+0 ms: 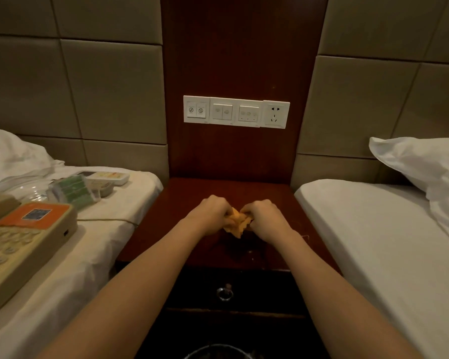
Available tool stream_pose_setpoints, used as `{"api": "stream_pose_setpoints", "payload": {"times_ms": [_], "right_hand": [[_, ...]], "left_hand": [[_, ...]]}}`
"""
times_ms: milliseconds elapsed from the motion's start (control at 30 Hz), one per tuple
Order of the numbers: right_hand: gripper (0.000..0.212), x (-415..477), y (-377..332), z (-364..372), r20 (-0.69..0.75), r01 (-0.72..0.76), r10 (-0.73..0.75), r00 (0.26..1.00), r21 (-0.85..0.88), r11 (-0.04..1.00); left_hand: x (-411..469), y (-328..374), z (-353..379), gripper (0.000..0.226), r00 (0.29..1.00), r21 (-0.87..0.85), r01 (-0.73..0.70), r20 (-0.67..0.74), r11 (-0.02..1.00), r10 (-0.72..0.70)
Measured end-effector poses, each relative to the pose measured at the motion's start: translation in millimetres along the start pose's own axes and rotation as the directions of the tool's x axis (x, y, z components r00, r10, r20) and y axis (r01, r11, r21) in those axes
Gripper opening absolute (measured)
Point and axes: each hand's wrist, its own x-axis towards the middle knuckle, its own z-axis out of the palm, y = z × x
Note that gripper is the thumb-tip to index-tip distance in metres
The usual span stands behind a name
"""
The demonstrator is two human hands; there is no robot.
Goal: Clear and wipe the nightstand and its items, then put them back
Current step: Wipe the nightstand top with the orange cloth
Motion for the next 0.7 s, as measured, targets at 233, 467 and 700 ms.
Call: {"api": "stream_pose_setpoints", "payload": {"times_ms": [233,467,700], "right_hand": [[0.037,66,55,11,-0.019,-0.031,0.031,0.999,0.007,0.999],[0.041,148,104,26,-0.061,-0.070,0.071,0.996,0.019,0.997],[0.047,218,138,51,-0.058,-0.116,0.115,0.992,-0.017,0.993]], "left_hand": [[91,-9,15,0.010,0.999,0.015,-0.002,-0.046,1.000,0.002],[190,-30,29,0.018,0.992,0.053,0.039,-0.118,0.998,-0.033],[256,-55,46,0.015,0.990,0.058,0.072,-0.126,0.996,-0.064]]}}
